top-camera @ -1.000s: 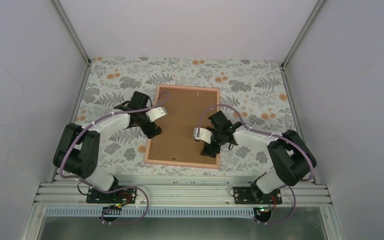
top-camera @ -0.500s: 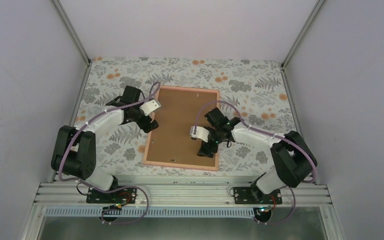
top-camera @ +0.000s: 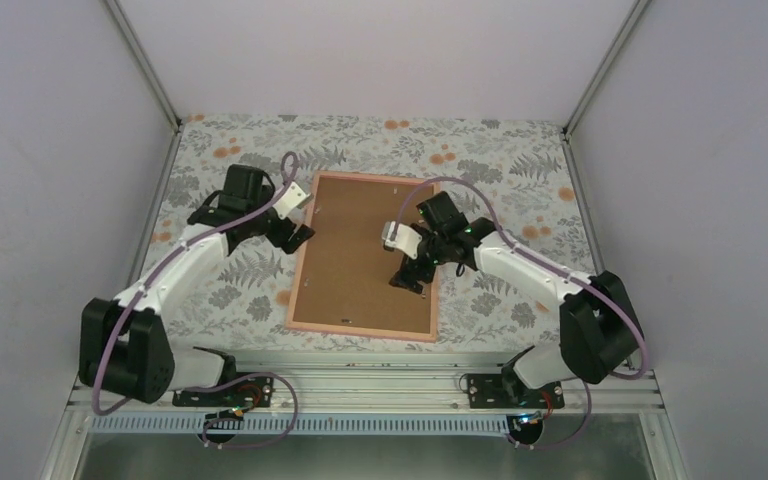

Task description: Put the photo into the frame

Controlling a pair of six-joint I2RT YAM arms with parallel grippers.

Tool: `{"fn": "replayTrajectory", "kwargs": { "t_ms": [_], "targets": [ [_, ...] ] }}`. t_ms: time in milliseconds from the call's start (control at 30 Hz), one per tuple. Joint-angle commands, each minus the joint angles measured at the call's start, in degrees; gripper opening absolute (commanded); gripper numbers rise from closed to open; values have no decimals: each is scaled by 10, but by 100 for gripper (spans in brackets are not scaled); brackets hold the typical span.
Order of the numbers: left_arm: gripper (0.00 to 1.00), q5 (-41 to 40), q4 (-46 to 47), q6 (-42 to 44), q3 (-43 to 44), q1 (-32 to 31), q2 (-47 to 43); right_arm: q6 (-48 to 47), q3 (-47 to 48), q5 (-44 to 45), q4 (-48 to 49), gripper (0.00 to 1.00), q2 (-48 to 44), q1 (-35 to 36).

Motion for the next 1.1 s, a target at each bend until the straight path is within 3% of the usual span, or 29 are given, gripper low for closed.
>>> {"fn": "replayTrajectory", "kwargs": {
  "t_ms": [0,233,367,433,500,800,1067],
  "targets": [
    [100,-4,32,-43,2,11,-68,13,48,12,7,100,-38,-23],
    [100,-35,72,-83,-2,13,-147,42,71,19,52,100,-65,-56],
    [100,-40,-8,-66,67,14,-55,75,78,-2,76,100,-56,-85],
    [100,44,-53,-54,106,49,-7,84,91,-15,74,100,-50,-96],
    [100,84,-19,-69,90,73,-19,86,102,-24,73,100,-52,-100],
    [100,6,12,-43,45,74,-59,131,134,-34,134,100,-75,-104],
    [100,26,7,-5,5,73,-73,34,88,-68,100,100,-33,-103]
  ]
}}
